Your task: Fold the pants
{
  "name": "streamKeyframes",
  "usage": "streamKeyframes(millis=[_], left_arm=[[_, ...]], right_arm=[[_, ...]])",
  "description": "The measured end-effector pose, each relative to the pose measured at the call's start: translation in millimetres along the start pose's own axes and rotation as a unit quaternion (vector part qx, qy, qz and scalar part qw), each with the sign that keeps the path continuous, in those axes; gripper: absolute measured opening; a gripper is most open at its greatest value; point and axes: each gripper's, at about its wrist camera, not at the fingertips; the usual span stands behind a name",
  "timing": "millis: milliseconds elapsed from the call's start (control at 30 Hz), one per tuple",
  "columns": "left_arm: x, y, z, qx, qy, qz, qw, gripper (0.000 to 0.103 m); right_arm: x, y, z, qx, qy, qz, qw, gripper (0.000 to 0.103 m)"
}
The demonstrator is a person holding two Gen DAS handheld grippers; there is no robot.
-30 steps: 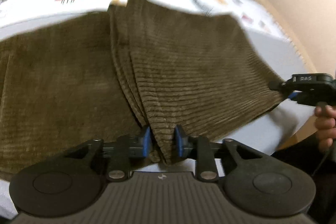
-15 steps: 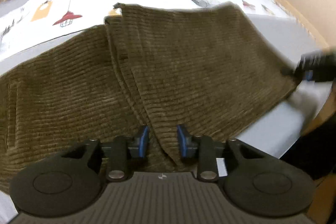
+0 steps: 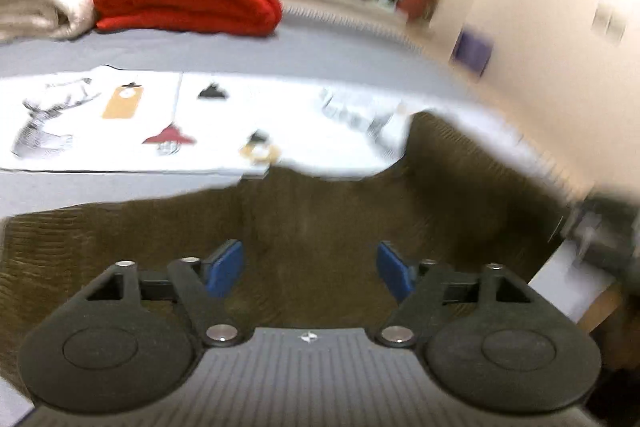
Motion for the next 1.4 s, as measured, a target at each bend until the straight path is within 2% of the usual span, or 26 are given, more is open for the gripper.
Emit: streamKeyframes(millis=[67,133,200,367,433,533,567,600,633,667,767,867,967,1033,1133,1267,1300,1333,1367,1400], left_arm=[[9.1,10.6,-9.7,0.05,-0.015,0.059,0.9969,0.087],[13.5,19.1,-16.1,0.09,-0.024,0.091,0.9914,0.09],[11.6,23.6,-18.4,0.115,-0.02,0.103,0.9878,0.091],[-22.1,28.6,-11.3,0.152,0.05,0.117,0.9801,0.091],[-34.1,23.8,-8.9,0.145,0.064,0.105,0.9817,0.086],[-51.9,18.1,-7.4,0.136,0.088,0.094,0.9822,0.07],[-54.2,18.9,-6.8,0.136,0.093,0.094,0.9819,0.057],[-56.1,16.3,-7.6,0.125,0.09,0.08,0.9847,0.036],[-56.6,12.5,-8.6,0.106,0.089,0.066,0.9882,0.034],[-56.1,8.4,-10.8,0.088,0.084,0.059,0.9908,0.027],[-46.6,2.2,-16.1,0.052,0.069,0.03,0.9958,0.021],[-28.0,14.3,-27.9,0.066,0.07,-0.005,0.9953,0.019],[2.3,45.9,-48.1,0.064,0.075,-0.031,0.9946,0.019],[24.7,74.0,-59.5,0.058,0.081,-0.048,0.9938,0.019],[56.3,127.1,-69.7,0.049,0.083,-0.09,0.9912,0.019],[90.6,198.4,-54.7,0.072,0.088,-0.133,0.9846,0.02],[93.6,215.6,-46.5,0.091,0.095,-0.144,0.9808,0.026],[93.6,236.1,-38.5,0.126,0.114,-0.167,0.9713,0.028],[93.6,251.0,-34.3,0.151,0.123,-0.188,0.9627,0.035],[93.8,262.0,-30.8,0.165,0.13,-0.2,0.957,0.05]], right_arm=[[7.2,28.1,0.1,0.064,-0.026,-0.037,0.997,0.025],[11.8,56.8,3.0,0.128,-0.04,-0.066,0.989,0.025],[13.6,80.0,7.0,0.174,-0.044,-0.092,0.98,0.025],[9.1,113.0,16.0,0.219,-0.03,-0.139,0.965,0.025],[9.3,125.1,20.9,0.234,-0.024,-0.143,0.961,0.025],[11.7,130.1,26.2,0.25,-0.019,-0.142,0.958,0.025],[12.8,131.1,27.1,0.251,-0.019,-0.141,0.958,0.025],[14.0,133.8,27.0,0.25,-0.018,-0.139,0.958,0.025],[13.7,134.6,26.5,0.248,-0.016,-0.136,0.959,0.025],[11.1,138.2,24.9,0.246,-0.013,-0.132,0.96,0.025],[9.2,133.6,14.8,0.213,0.004,-0.141,0.967,0.031],[10.4,119.9,-8.9,0.113,0.033,-0.206,0.971,0.035],[10.6,97.4,-38.3,-0.014,0.039,-0.287,0.957,0.044],[6.3,82.4,-53.3,-0.083,0.033,-0.314,0.945,0.049],[-11.9,68.7,-63.5,-0.151,0.046,-0.299,0.941,0.054],[-43.2,73.8,-59.1,-0.172,0.084,-0.227,0.955,0.068],[-53.0,78.8,-55.7,-0.178,0.102,-0.217,0.954,0.068],[-64.5,83.6,-52.6,-0.185,0.119,-0.214,0.952,0.068],[-76.9,89.7,-50.1,-0.19,0.137,-0.214,0.948,0.069],[-87.8,97.4,-47.3,-0.193,0.156,-0.214,0.945,0.069]])
Point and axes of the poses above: each gripper's, at about its wrist camera, not at the fingertips, and x roughly against the way its jaws point, y to its left, z to its underside, and after that the axes turned 2 degrees about z, right-handed
